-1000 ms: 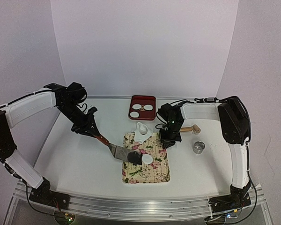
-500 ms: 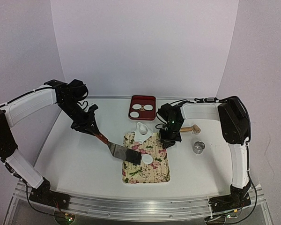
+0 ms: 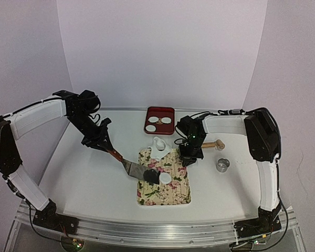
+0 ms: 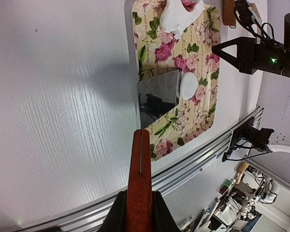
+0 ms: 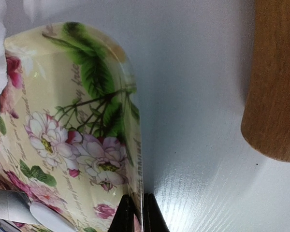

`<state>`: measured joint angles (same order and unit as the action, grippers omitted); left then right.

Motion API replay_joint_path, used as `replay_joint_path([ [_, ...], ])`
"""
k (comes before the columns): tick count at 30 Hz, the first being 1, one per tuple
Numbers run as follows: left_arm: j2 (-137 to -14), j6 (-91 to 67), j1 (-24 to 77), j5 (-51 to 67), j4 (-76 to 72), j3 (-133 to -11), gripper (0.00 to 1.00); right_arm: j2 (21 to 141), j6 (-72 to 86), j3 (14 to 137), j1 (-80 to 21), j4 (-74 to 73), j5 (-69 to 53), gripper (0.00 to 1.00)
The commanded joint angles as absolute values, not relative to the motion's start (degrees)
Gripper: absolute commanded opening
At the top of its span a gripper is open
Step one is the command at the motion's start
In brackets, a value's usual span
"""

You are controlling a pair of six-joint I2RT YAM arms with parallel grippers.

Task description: Roll out the dumpling wrappers from the dough

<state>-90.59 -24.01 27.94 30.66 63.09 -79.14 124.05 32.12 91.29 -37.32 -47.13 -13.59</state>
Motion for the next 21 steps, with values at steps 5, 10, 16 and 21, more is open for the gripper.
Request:
replay_joint_path([
  [5,-93.0,-24.2,28.8,29.6,59.4,-78.3,0.0,124.9,32.9,91.0,-38.3,-48.8,-9.1,0.0],
  [10,-91.8,-20.4,27.1,22.8,66.0,-80.8,0.0,125.1,33.2,91.1,-38.2,-48.8,-8.9,0.0],
  [16,-90.1,-19.6,24.7,26.1,65.8,-79.1,0.0,125.6,33.1,91.6,-38.2,-48.8,-9.1,0.0],
  [21,-92.0,-22.6,26.6,29.6,61.3,-78.1,0.0,125.9,33.2,91.9,-38.3,-48.7,-9.5,0.0],
])
